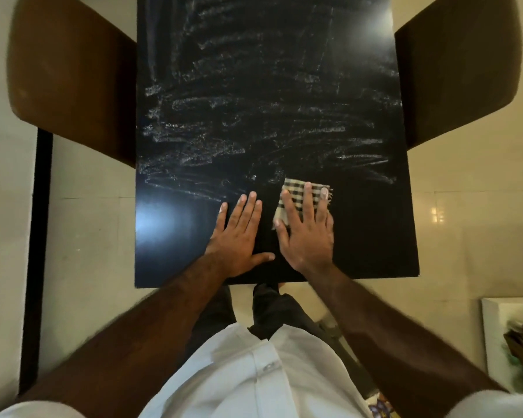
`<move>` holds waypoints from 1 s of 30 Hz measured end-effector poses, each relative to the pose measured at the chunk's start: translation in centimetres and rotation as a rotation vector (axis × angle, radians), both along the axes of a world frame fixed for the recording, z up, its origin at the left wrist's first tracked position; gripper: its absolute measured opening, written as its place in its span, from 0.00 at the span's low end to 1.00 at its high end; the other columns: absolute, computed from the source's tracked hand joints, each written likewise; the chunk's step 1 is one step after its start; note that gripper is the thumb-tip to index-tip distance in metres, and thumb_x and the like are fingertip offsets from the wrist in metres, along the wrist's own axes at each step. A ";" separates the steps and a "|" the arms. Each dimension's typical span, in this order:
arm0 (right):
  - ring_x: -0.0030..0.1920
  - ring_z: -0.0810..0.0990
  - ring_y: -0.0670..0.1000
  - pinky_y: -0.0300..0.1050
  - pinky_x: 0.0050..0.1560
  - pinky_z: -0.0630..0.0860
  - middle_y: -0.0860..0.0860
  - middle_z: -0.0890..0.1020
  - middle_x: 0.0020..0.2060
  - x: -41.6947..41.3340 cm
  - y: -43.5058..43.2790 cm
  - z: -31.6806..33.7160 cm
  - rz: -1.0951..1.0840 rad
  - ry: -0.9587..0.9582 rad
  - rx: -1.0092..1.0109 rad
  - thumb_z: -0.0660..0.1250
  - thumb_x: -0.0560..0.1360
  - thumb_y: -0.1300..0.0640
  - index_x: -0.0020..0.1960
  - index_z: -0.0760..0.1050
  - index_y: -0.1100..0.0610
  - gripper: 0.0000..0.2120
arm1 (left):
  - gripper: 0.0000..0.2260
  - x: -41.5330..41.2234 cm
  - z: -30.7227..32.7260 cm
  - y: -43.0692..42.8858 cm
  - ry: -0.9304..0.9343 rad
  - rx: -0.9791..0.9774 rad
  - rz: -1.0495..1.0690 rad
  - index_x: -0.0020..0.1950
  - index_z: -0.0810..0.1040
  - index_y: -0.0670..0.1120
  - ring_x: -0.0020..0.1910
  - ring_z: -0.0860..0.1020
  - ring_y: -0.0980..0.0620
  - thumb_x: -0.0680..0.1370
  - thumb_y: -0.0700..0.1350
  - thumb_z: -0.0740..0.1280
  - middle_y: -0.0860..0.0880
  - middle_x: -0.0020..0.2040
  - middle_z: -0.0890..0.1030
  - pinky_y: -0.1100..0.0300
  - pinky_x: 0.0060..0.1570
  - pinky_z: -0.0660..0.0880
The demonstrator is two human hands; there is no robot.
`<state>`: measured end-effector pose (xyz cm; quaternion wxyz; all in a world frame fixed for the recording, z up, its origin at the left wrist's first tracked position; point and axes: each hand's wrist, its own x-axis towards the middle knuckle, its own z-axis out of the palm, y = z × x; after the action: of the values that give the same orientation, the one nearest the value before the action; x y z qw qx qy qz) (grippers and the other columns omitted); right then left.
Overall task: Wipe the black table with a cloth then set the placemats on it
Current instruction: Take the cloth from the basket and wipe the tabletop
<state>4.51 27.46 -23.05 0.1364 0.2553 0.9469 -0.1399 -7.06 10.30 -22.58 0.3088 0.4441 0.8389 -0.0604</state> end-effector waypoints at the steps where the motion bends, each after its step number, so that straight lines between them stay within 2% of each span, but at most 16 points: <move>1: 0.88 0.42 0.68 0.71 0.82 0.58 0.54 0.39 0.90 1.0 0.4 0.1 -0.007 -0.015 0.003 0.55 0.86 0.33 0.90 0.43 0.39 0.38 | 0.57 -0.3 0.1 -1.3 0.024 -0.008 0.032 0.86 0.27 0.43 0.86 0.28 0.42 0.79 0.81 0.51 0.42 0.85 0.24 0.31 0.84 0.39; 5: 0.88 0.40 0.68 0.75 0.82 0.58 0.55 0.38 0.89 3.3 2.5 0.6 -0.203 -0.100 0.008 0.55 0.86 0.33 0.90 0.41 0.39 0.38 | 0.61 -2.7 0.1 -7.4 0.105 -0.036 0.183 0.87 0.29 0.43 0.87 0.29 0.40 0.73 0.86 0.45 0.42 0.86 0.26 0.31 0.84 0.35; 9: 0.87 0.39 0.70 0.77 0.82 0.56 0.57 0.37 0.89 -0.4 1.9 0.7 -0.410 -0.098 0.011 0.53 0.87 0.33 0.89 0.37 0.40 0.38 | 0.63 -4.8 -0.3 -11.0 0.097 -0.069 0.220 0.87 0.30 0.43 0.87 0.31 0.40 0.70 0.88 0.43 0.43 0.87 0.26 0.30 0.85 0.39; 11: 0.87 0.39 0.71 0.76 0.82 0.57 0.58 0.37 0.89 -3.7 -0.3 0.4 -0.361 -0.079 0.018 0.52 0.87 0.33 0.89 0.36 0.41 0.39 | 0.64 -5.4 -0.6 -11.4 0.067 -0.042 0.228 0.87 0.30 0.43 0.87 0.31 0.41 0.70 0.88 0.44 0.43 0.87 0.26 0.31 0.85 0.39; 14: 0.87 0.42 0.71 0.74 0.82 0.57 0.58 0.40 0.89 -7.1 -5.1 0.2 -0.167 -0.034 0.012 0.53 0.87 0.33 0.90 0.41 0.41 0.38 | 0.64 -5.5 -0.7 -11.4 0.046 -0.018 0.216 0.87 0.29 0.43 0.87 0.29 0.40 0.71 0.88 0.45 0.43 0.86 0.25 0.33 0.85 0.36; 19: 0.88 0.42 0.68 0.71 0.82 0.58 0.54 0.39 0.90 -4.3 -10.4 0.6 -0.032 -0.062 -0.003 0.56 0.86 0.33 0.90 0.42 0.39 0.38 | 0.62 -7.3 -0.6 -12.9 0.024 -0.010 0.106 0.85 0.25 0.44 0.86 0.29 0.41 0.72 0.87 0.46 0.44 0.85 0.24 0.31 0.84 0.36; 23: 0.88 0.40 0.68 0.74 0.83 0.58 0.54 0.37 0.89 -1.3 -8.7 0.9 -0.229 -0.155 0.005 0.53 0.86 0.31 0.89 0.39 0.38 0.38 | 0.62 -9.3 -0.7 -14.4 -0.005 -0.025 -0.008 0.86 0.25 0.47 0.86 0.27 0.42 0.72 0.87 0.49 0.46 0.85 0.23 0.31 0.84 0.36; 27: 0.87 0.40 0.71 0.77 0.81 0.58 0.57 0.38 0.89 -4.9 -8.4 0.5 -0.476 -0.130 0.028 0.50 0.86 0.32 0.89 0.37 0.40 0.38 | 0.62 -9.8 -0.8 -14.4 -0.051 -0.012 -0.032 0.85 0.24 0.47 0.85 0.25 0.42 0.73 0.86 0.52 0.46 0.84 0.21 0.31 0.83 0.33; 30: 0.87 0.39 0.71 0.75 0.83 0.55 0.59 0.38 0.89 -10.0 -11.3 -0.1 -0.430 -0.090 0.019 0.51 0.87 0.32 0.89 0.37 0.41 0.38 | 0.62 -9.9 -0.8 -14.4 -0.051 -0.011 -0.046 0.85 0.24 0.46 0.84 0.25 0.42 0.74 0.84 0.54 0.46 0.84 0.21 0.31 0.83 0.32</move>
<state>-5.47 16.17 -23.18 0.1431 0.4585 0.8650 -0.1453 -17.00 -4.11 -23.34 0.3311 0.4631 0.8199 -0.0605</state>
